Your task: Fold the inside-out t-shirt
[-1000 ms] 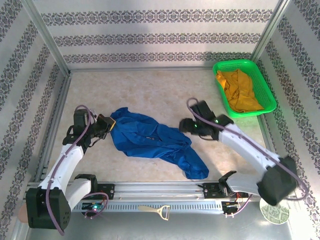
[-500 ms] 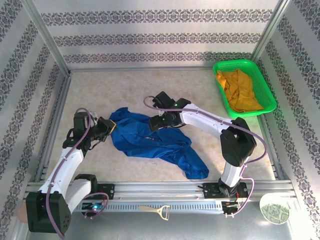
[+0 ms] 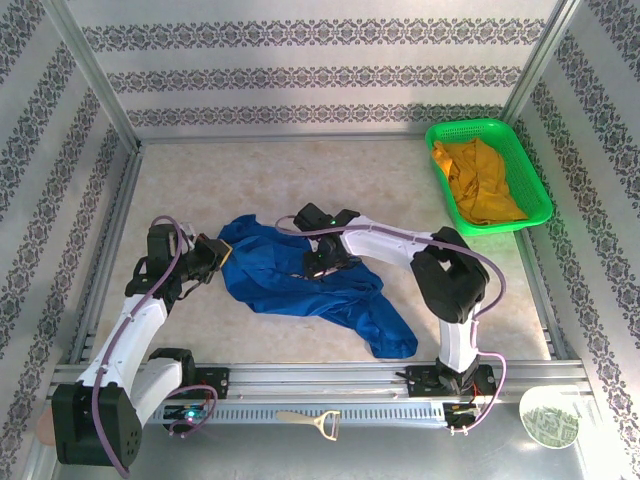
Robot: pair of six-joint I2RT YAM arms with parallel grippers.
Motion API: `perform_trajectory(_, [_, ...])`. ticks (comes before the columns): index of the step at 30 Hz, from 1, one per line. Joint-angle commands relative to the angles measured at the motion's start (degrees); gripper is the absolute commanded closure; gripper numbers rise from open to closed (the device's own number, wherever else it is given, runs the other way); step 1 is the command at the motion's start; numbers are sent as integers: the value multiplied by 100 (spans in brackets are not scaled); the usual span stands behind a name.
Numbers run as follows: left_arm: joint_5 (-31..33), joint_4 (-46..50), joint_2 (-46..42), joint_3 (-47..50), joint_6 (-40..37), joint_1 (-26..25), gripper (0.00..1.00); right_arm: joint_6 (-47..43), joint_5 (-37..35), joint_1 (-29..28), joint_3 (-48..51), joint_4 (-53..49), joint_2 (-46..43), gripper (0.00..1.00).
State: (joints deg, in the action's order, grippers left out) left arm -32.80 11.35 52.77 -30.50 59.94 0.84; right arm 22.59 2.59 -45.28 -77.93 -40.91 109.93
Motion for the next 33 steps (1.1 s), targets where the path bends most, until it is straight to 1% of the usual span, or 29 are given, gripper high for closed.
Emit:
perform_trajectory(1, [-7, 108, -54, -138, -158, 31, 100, 129, -362, -3, -43, -88, -44, 75])
perform_trajectory(2, [-8, 104, -54, -149, -150, 34, 100, 132, -405, 19, -38, -143, -110, 91])
perform_trajectory(3, [-8, 96, -49, -163, -143, 35, 100, 125, -449, 63, -51, -207, -232, 100])
perform_trajectory(5, [-26, 29, -55, -212, -62, 34, 100, 111, -462, 199, -123, -340, -557, 100])
perform_trajectory(7, [-43, -122, -28, -367, 99, 39, 100, 104, -366, 457, -332, -526, -1021, 100])
perform_trajectory(10, [-51, -400, 160, -996, 387, 58, 100, 129, -105, 1041, -920, -744, -1829, 100])
perform_trajectory(13, [-51, -773, 451, -2006, 766, 57, 100, 286, 271, 1732, -1770, -874, -2529, 100])
perform_trajectory(15, [-51, -825, 697, -2898, 874, 57, 100, 435, 593, 2176, -2407, -912, -2871, 100])
perform_trajectory(17, [-68, -852, 915, -3732, 941, 57, 100, 526, 761, 2466, -3038, -1032, -3091, 100])
perform_trajectory(22, [56, -855, 1211, -5500, 1155, 56, 100, 792, 948, 2984, -4319, -1096, -3538, 100])
perform_trajectory(26, [243, -816, 1309, -6483, 1262, 56, 100, 964, 985, 3109, -5083, -1095, -3680, 100])
perform_trajectory(29, [389, -630, 1392, -6702, 1239, 57, 100, 1014, 1059, 3151, -5136, -1034, -3568, 100])
perform_trajectory(31, [531, -424, 1460, -6500, 1203, 56, 100, 1066, 1133, 3203, -4898, -861, -3436, 100])
perform_trajectory(33, [628, -612, 1619, -6057, 1242, 57, 100, 1105, 1191, 3305, -4589, -511, -3209, 100])
